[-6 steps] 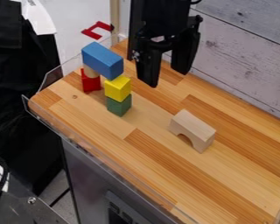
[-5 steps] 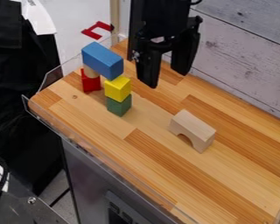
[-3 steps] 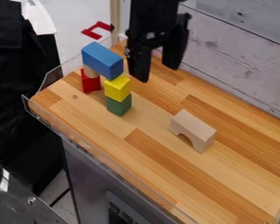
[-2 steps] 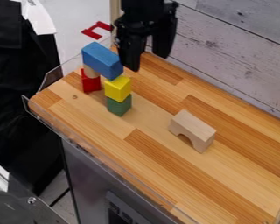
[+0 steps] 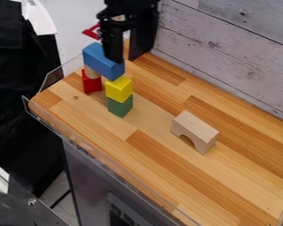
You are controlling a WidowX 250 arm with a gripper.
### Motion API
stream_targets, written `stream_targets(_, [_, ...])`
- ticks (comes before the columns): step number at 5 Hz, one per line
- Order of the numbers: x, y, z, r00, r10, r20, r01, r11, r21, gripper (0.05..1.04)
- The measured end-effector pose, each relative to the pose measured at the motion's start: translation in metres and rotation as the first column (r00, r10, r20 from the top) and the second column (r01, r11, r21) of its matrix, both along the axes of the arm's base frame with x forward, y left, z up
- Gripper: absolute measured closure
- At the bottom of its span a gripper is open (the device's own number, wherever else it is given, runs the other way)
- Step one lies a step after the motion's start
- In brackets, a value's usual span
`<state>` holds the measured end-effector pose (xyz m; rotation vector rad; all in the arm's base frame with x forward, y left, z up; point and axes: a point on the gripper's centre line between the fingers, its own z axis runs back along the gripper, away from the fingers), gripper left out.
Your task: Put the blue block on top of the arch
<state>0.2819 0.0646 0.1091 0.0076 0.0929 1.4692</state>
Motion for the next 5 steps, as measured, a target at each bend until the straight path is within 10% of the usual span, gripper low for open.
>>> stream_targets(5, [0.003,0.041,-0.034,0.993,0.113,-0.022,-0.114,0.991,-0.071,0.085])
